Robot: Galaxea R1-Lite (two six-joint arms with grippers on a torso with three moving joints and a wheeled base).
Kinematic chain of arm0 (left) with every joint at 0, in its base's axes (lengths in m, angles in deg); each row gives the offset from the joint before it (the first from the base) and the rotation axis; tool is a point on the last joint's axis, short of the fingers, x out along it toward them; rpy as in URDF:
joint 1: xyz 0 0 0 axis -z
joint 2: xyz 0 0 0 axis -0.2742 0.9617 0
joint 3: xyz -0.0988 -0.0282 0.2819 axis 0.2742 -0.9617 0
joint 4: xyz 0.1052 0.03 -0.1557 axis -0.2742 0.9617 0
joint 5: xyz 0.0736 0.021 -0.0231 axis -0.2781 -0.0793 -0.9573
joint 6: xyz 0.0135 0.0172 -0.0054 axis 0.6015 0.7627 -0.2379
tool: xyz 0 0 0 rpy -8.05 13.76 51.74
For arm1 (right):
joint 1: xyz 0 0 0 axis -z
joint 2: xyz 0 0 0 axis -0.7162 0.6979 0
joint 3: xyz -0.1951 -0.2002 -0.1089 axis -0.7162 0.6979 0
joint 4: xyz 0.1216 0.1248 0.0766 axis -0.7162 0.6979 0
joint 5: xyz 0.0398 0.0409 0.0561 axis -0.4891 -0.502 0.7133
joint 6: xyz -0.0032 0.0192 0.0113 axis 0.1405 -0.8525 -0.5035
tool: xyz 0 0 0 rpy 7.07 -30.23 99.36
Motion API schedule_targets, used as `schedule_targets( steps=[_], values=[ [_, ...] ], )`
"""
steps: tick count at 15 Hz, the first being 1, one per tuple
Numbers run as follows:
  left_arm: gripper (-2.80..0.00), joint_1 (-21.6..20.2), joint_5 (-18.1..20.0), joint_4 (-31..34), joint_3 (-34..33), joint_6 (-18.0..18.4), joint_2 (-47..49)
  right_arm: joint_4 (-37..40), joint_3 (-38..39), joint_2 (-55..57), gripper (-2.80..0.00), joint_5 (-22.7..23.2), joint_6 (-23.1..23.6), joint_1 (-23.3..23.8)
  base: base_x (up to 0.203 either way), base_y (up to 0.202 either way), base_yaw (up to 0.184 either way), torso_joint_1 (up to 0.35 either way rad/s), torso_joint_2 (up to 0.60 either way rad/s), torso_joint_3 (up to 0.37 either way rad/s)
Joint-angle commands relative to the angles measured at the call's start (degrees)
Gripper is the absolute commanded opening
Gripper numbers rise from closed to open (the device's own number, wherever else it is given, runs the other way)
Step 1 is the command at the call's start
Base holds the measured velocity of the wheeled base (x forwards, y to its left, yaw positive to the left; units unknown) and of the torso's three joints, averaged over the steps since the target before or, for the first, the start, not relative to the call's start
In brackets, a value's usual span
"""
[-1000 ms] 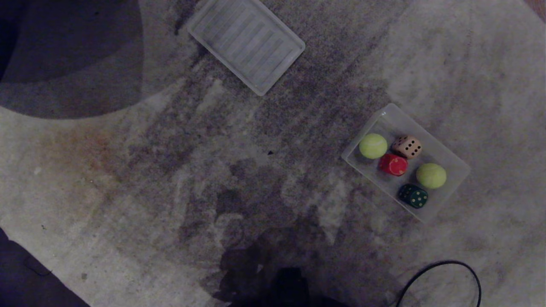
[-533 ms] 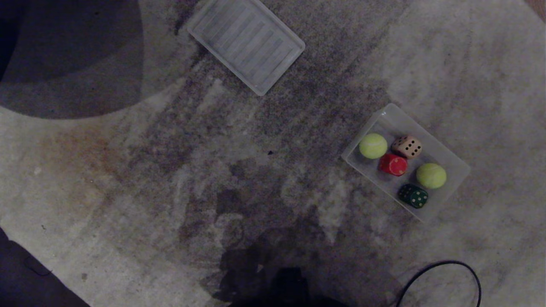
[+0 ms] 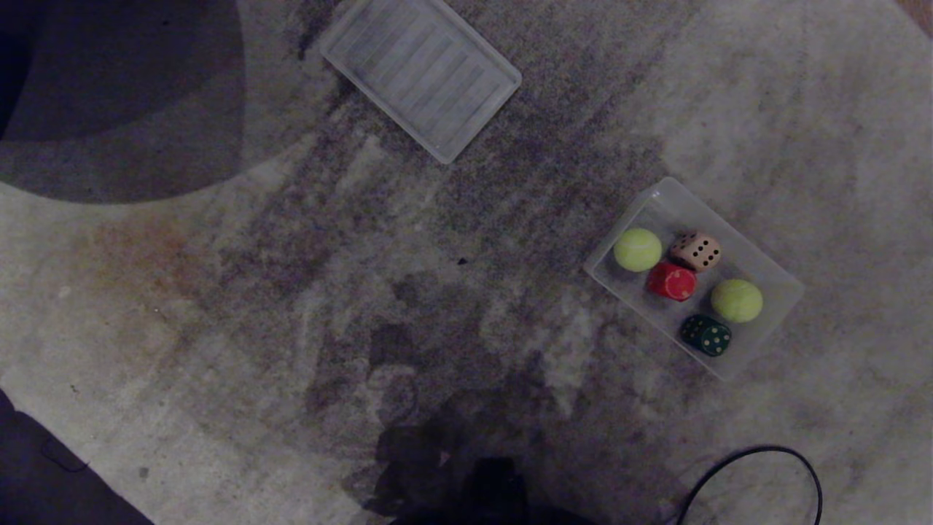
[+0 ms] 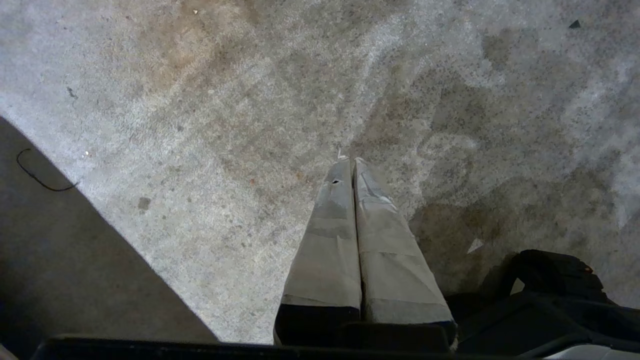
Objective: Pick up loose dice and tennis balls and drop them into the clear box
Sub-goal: Pick up toys out of the box
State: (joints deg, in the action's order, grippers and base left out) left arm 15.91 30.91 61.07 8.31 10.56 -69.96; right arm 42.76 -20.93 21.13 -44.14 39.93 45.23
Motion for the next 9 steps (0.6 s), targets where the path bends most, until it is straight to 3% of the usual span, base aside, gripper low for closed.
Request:
schedule_targets(
  steps=[1,5,9],
  values=[
    [-2.8,0.0,0.1,0.1,-0.1,0.2,0.1,0.1,0.6,0.2,-2.8,0.0,-0.2,0.0,0.0,0.0,0.0,0.0,0.0,0.0],
    [-2.8,0.0,0.0,0.0,-0.1,-0.2,0.1,0.1,0.6,0.2,-2.8,-0.1,-0.3,0.0,0.0,0.0,0.0,0.001,0.0,0.009],
    [-2.8,0.0,0.0,0.0,-0.1,-0.2,0.1,0.0,0.6,0.2,-2.8,-0.1,-0.1,0.0,0.0,0.0,0.0,0.002,0.0,0.173]
  ],
)
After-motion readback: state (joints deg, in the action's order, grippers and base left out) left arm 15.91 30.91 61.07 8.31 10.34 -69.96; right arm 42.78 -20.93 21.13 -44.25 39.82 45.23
